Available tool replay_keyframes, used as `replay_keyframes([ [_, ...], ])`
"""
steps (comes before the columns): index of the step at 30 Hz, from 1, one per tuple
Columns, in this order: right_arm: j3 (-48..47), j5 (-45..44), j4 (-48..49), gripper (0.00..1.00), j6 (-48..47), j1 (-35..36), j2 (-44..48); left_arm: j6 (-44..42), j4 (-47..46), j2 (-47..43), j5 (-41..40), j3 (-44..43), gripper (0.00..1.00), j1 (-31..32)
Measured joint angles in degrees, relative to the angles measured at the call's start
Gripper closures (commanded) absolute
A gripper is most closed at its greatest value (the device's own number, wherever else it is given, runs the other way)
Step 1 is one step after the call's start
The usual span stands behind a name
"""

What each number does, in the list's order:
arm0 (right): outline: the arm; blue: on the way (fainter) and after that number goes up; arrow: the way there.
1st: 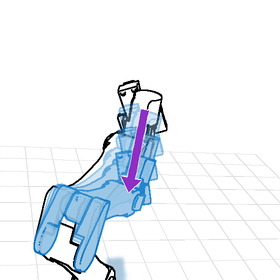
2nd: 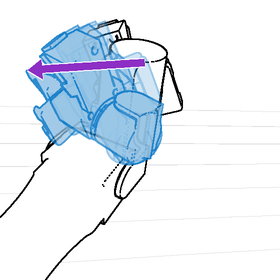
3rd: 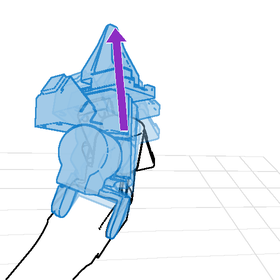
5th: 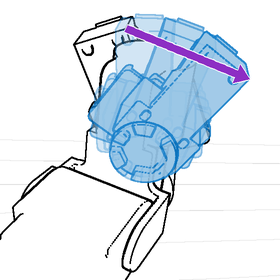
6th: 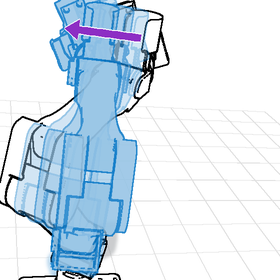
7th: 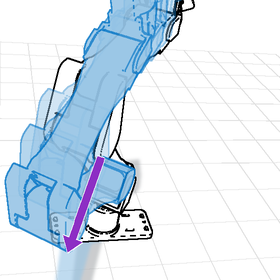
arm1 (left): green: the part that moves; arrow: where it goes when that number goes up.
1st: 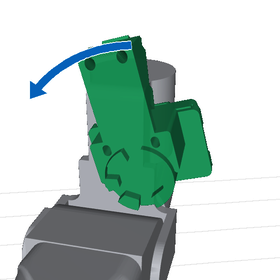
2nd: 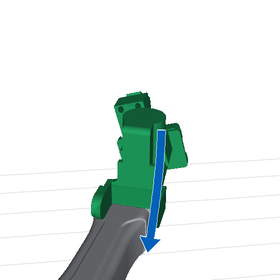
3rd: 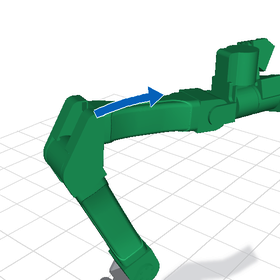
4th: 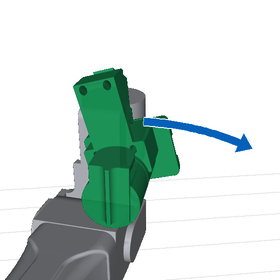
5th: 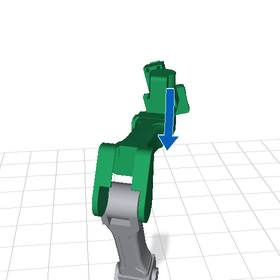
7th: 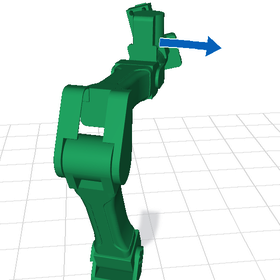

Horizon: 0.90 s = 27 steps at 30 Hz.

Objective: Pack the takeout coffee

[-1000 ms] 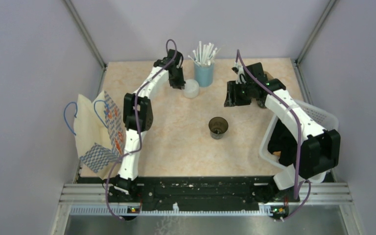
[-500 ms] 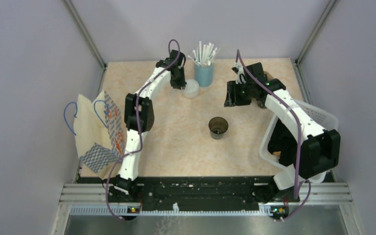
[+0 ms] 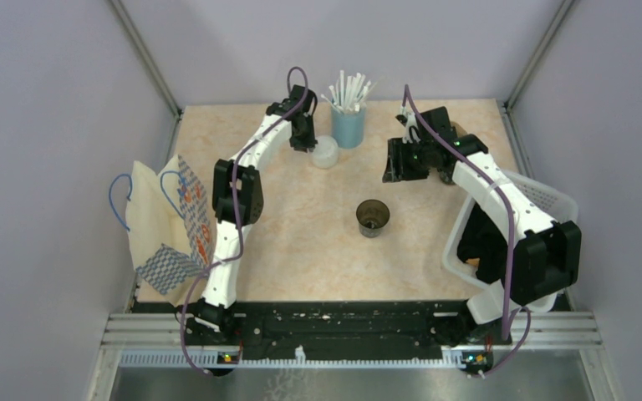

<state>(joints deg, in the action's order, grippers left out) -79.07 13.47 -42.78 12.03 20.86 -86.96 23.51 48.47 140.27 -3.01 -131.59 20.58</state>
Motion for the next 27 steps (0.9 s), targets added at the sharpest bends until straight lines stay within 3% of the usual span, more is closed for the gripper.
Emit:
replay_keyframes([
  [12,0.0,0.07,0.0,0.52,0.0,0.0,0.0,-0.98,-0.22,0.0,-1.22,-1.18,0.71,0.02],
  [27,0.0,0.46,0.0,0.52,0.0,0.0,0.0,-1.22,-0.24,0.0,-1.46,-1.2,0.88,0.11],
])
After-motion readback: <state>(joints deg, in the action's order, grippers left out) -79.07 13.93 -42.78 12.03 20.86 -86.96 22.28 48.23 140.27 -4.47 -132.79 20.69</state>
